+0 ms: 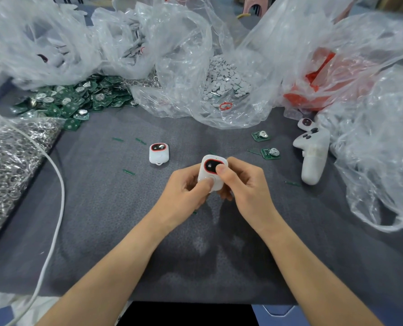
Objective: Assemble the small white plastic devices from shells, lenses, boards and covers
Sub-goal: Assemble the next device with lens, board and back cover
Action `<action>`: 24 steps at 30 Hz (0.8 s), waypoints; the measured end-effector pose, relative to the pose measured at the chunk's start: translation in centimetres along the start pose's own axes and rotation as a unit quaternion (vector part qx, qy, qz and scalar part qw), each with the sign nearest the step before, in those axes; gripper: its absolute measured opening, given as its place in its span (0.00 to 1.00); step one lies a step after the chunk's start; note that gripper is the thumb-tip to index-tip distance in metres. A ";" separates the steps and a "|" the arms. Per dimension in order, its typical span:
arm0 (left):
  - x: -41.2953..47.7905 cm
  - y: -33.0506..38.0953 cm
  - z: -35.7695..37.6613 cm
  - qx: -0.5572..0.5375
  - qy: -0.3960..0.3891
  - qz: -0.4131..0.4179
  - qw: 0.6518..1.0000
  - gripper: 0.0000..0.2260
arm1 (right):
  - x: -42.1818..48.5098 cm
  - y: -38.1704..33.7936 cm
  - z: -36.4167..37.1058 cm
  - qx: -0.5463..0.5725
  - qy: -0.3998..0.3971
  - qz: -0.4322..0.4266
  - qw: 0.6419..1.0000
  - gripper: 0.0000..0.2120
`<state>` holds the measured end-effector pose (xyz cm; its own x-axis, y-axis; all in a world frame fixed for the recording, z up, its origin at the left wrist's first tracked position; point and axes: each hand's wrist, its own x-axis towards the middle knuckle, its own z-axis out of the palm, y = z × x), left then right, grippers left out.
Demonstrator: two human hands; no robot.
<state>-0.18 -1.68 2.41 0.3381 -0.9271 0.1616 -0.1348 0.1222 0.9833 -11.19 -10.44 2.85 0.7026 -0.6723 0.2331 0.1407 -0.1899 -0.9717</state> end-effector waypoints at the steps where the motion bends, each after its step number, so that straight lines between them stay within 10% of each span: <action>1: 0.0 0.0 0.0 0.001 0.000 -0.001 1.000 0.05 | 0.0 0.0 0.0 0.000 0.000 -0.002 1.000 0.12; 15: -0.5 0.6 0.1 0.001 -0.023 0.050 0.998 0.09 | -0.2 0.1 -0.1 0.013 0.001 0.025 1.000 0.15; 24: 0.2 -0.8 -1.7 0.003 0.383 0.113 0.917 0.10 | 6.1 -1.2 3.9 0.000 -0.029 0.127 0.991 0.14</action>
<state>1.55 -1.35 1.83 0.8555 -0.3582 0.3739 -0.2853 0.2764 0.9177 -4.36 -11.48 5.27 0.7539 -0.6567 -0.0222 -0.0469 -0.0201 -0.9987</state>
